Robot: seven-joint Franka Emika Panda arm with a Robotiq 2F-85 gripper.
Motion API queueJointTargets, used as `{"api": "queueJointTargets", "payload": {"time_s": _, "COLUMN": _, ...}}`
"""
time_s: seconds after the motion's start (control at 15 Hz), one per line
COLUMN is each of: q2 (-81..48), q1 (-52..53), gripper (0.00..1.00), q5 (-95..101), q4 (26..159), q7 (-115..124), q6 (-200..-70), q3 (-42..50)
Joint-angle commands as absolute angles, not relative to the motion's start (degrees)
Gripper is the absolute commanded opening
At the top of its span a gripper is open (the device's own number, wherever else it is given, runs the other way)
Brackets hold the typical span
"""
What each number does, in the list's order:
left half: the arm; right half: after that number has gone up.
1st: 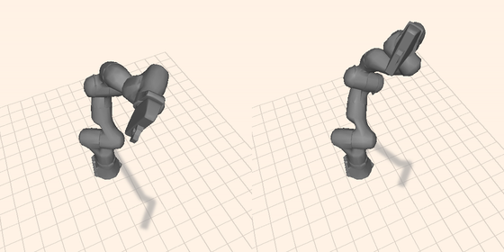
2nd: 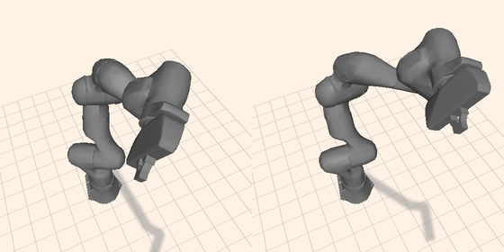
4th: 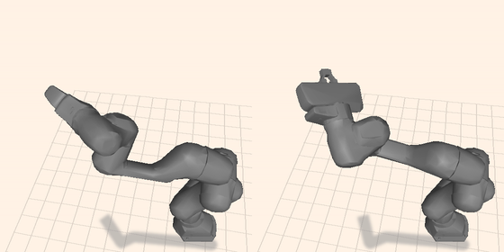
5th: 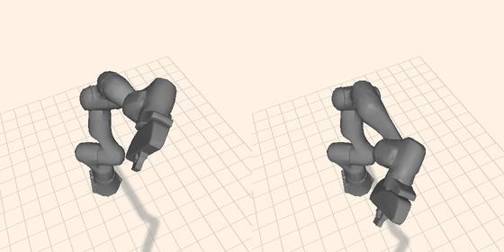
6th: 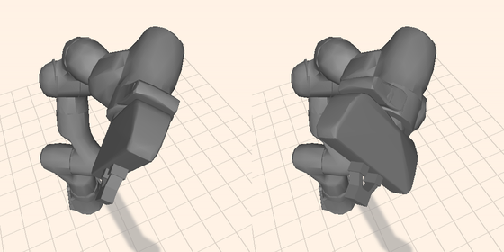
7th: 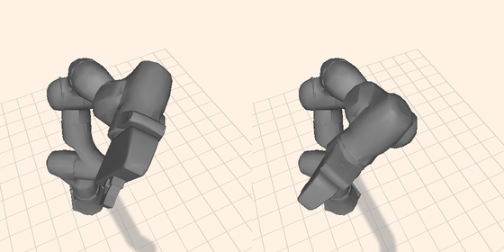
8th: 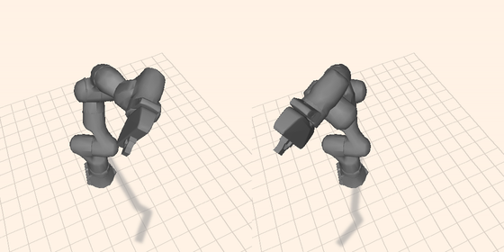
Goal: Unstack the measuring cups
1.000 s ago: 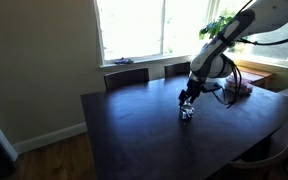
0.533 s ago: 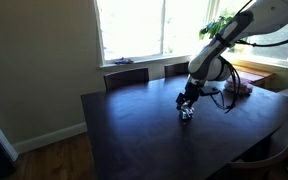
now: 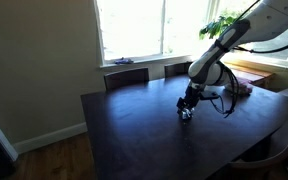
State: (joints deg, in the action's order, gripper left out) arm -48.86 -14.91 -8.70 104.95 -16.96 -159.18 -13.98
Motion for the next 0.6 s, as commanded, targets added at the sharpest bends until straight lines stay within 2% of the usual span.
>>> {"api": "queueJointTargets", "payload": {"time_s": 0.0, "q2": -49.5, "q1": -18.0, "gripper": 0.53, "q5": -10.4, "q4": 104.6, "q7": -19.1, "q6": -159.0, "q3": -16.7}}
{"api": "queueJointTargets", "payload": {"time_s": 0.4, "q2": -49.2, "q1": -19.9, "gripper": 0.13, "q5": -11.0, "q4": 104.7, "q7": -19.8, "q6": -159.4, "q3": -18.1}}
{"api": "queueJointTargets", "payload": {"time_s": 0.53, "q2": -49.0, "q1": -19.6, "gripper": 0.05, "q5": -11.1, "q4": 104.4, "q7": -19.5, "q6": -159.2, "q3": -18.3}}
